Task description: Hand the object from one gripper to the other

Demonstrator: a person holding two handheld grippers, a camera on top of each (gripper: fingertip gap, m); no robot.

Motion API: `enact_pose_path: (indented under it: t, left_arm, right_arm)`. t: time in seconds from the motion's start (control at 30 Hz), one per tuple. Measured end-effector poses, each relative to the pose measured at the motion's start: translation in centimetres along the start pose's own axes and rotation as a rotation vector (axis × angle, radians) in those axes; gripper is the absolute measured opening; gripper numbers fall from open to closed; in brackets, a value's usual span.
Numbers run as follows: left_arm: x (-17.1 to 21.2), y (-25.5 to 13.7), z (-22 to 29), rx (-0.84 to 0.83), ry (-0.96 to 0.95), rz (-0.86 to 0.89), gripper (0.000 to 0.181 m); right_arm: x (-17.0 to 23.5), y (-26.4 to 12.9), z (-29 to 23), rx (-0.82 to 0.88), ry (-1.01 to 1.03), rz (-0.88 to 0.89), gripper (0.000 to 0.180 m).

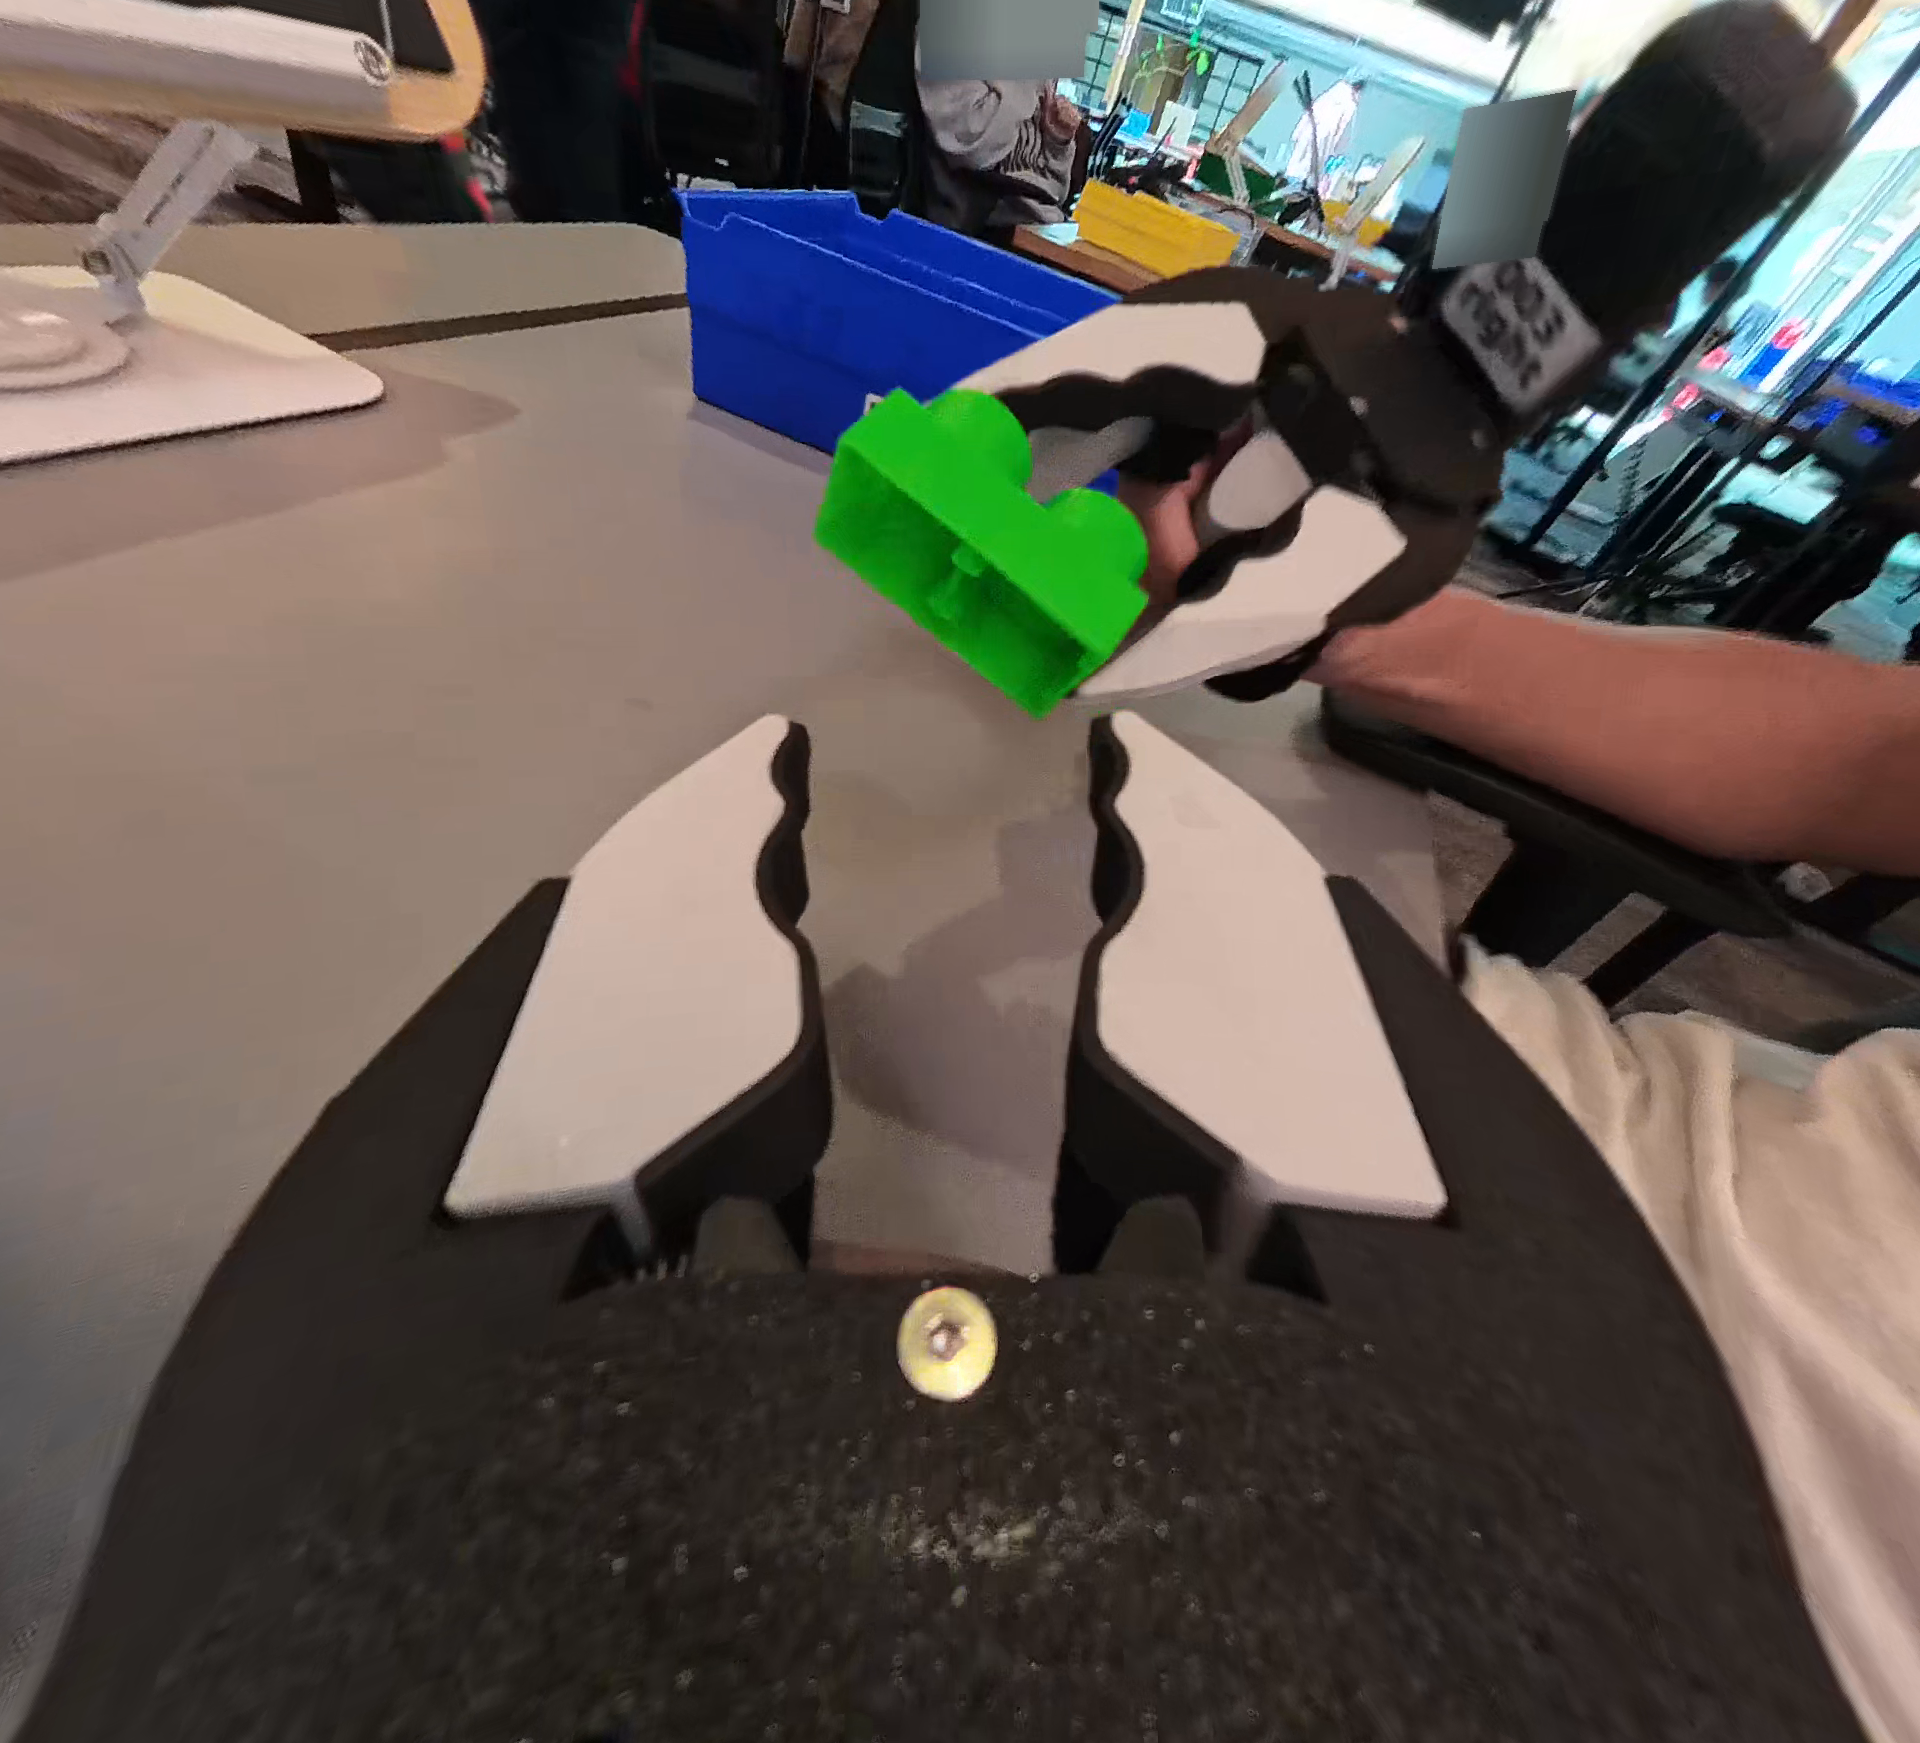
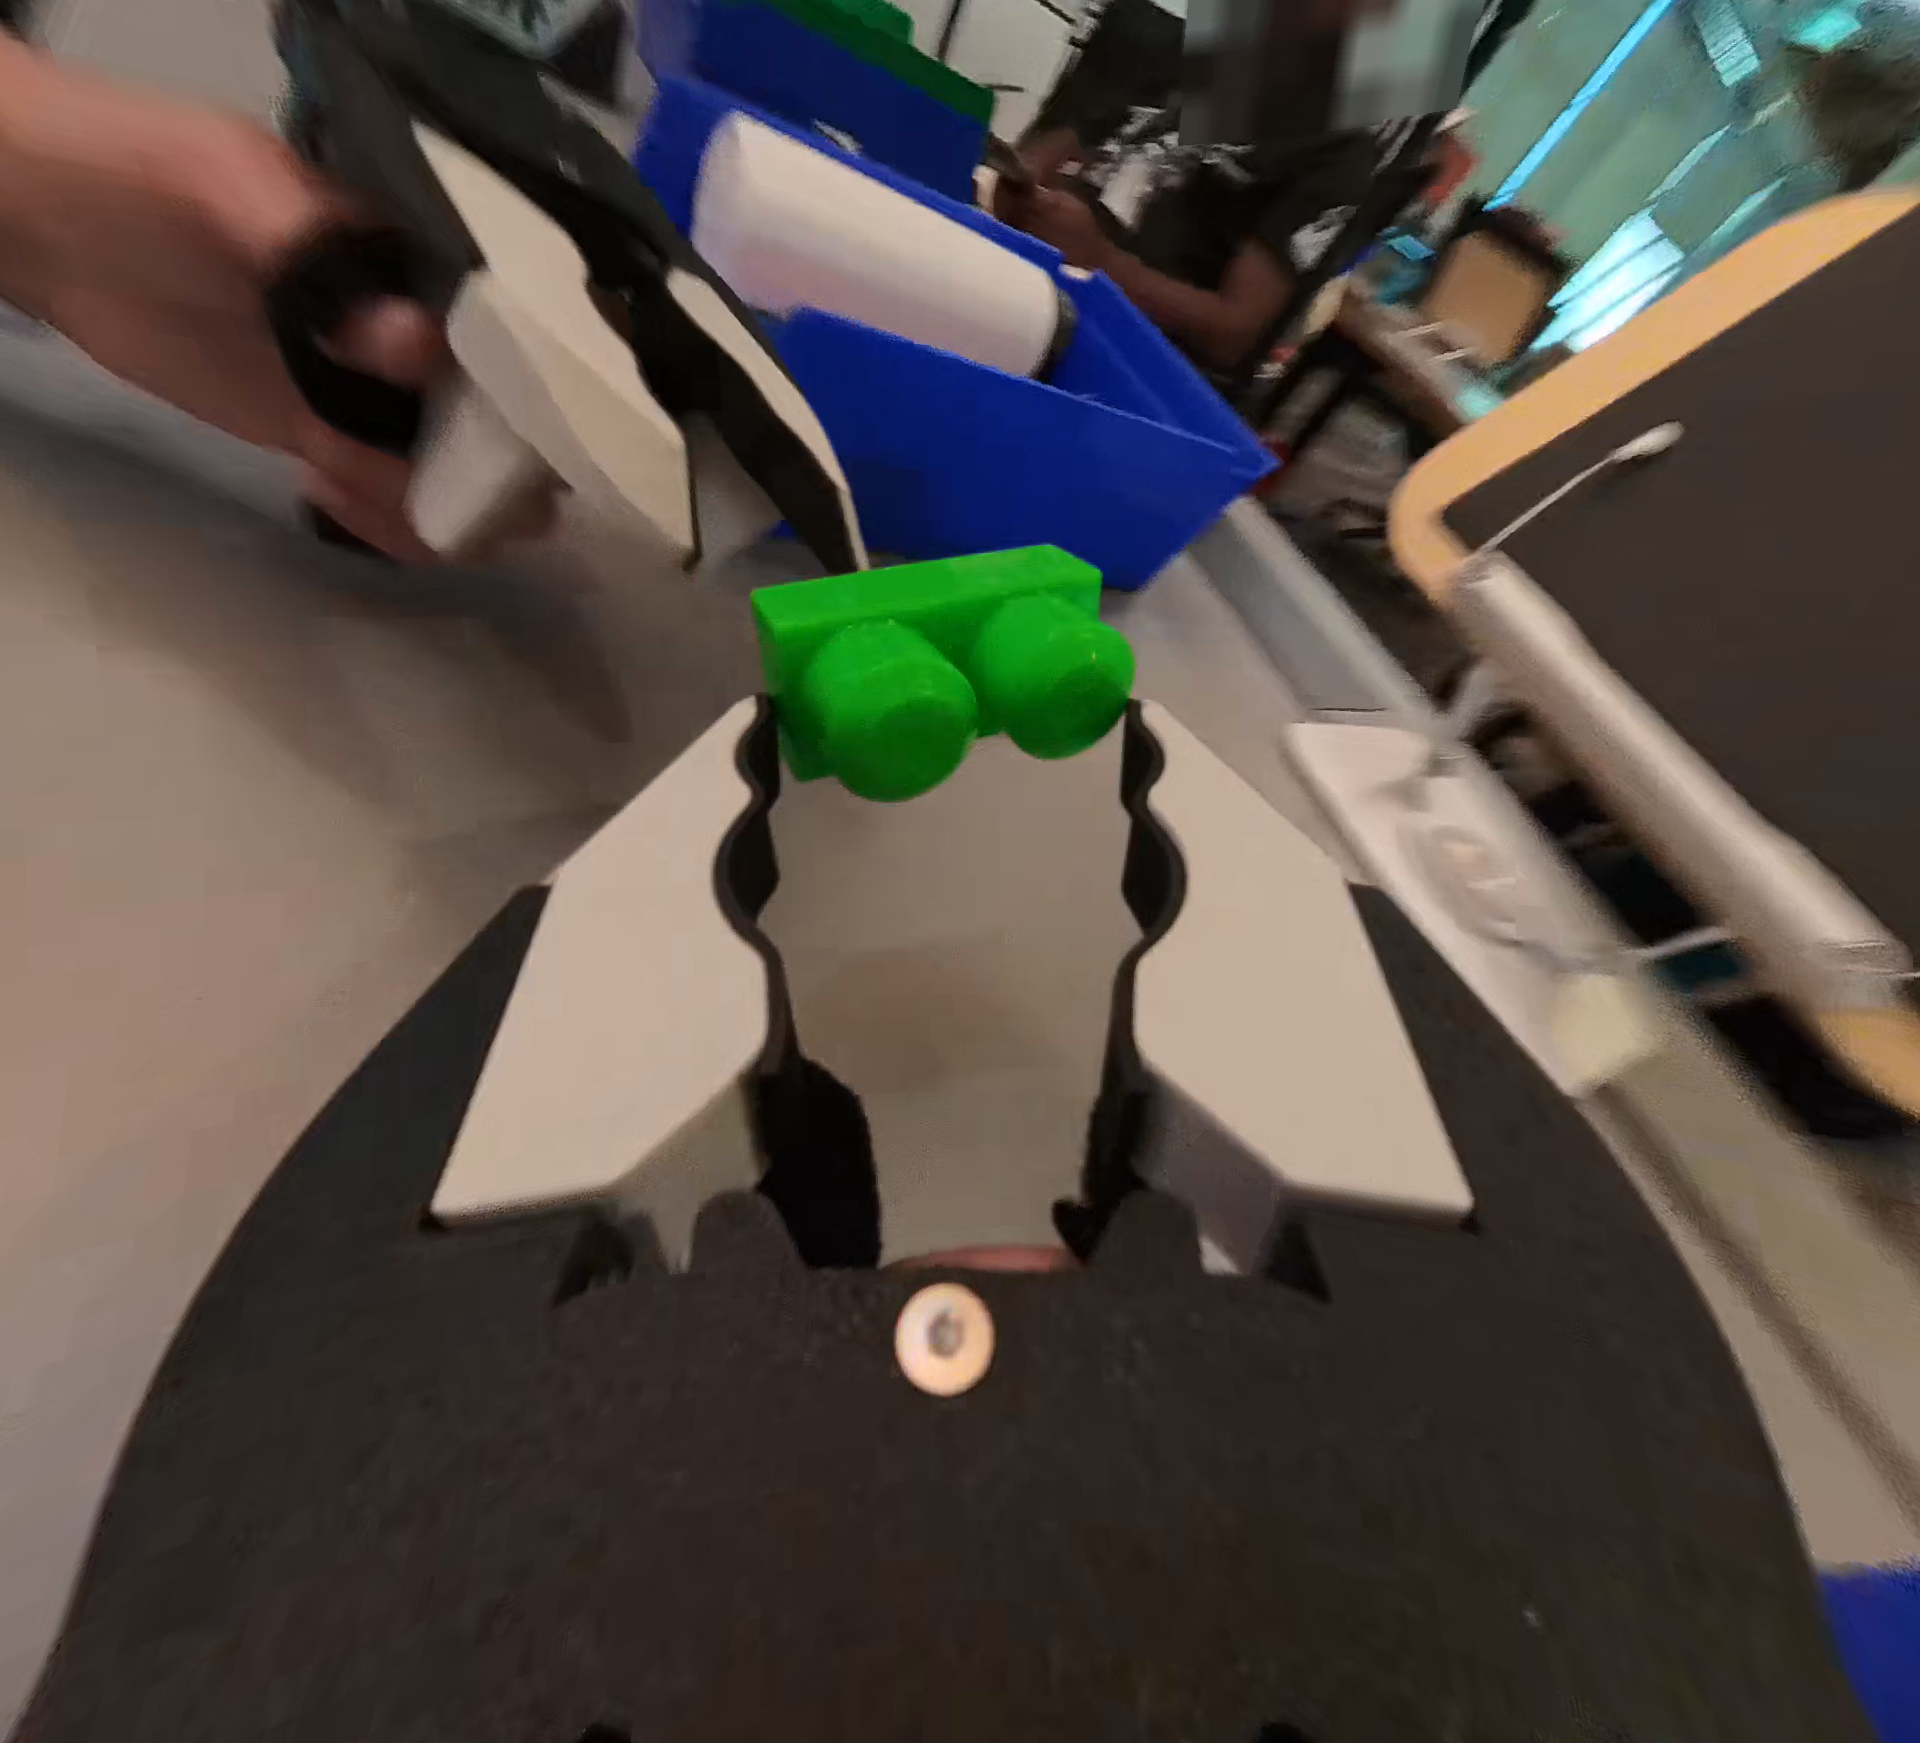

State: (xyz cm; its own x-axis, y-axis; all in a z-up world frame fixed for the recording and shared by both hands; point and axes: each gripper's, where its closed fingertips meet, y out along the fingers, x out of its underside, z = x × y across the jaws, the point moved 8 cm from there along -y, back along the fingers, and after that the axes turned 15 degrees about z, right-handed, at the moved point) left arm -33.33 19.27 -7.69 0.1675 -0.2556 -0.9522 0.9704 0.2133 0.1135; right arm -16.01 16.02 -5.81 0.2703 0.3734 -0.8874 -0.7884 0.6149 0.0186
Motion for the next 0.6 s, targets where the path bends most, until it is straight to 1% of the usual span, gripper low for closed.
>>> enact_pose_path:
  t: [0.1,0.17,0.27,0.37,0.43,0.5,0.57,0.6]
  left_arm:
    - [0.0,0.7,0.3,-0.016,-0.093,0.019,0.062]
    - [0.0,1.2,0.6,-0.018,-0.132,0.033,0.064]
    - [-0.2,1.9,1.0,-0.041,-0.140,0.046,0.064]
    - [-0.1,2.2,1.2,-0.071,-0.102,0.028,0.061]
    - [0.1,2.3,1.5,-0.074,-0.073,-0.009,0.049]
    - [0.2,2.2,1.4,-0.100,-0.049,-0.039,0.048]
    - [0.1,1.9,1.2,-0.124,-0.036,-0.059,0.045]
    - [-0.1,1.7,1.0,-0.135,-0.027,-0.056,0.045]
  right_arm:
    - [-0.7,0.2,-1.2,0.062,-0.293,-0.040,0.066]
    - [-0.9,0.7,-2.3,0.090,-0.461,-0.076,0.066]
    - [-1.1,1.5,-3.8,0.110,-0.624,-0.111,0.066]
    - [-1.5,2.2,-4.9,0.121,-0.705,-0.131,0.067]
    - [-1.1,2.6,-5.4,0.115,-0.743,-0.158,0.067]
    - [-0.8,2.7,-5.7,0.113,-0.776,-0.147,0.067]
    - [-0.5,2.5,-5.8,0.100,-0.757,-0.133,0.065]
    - [-0.4,2.4,-5.7,0.078,-0.711,-0.139,0.065]
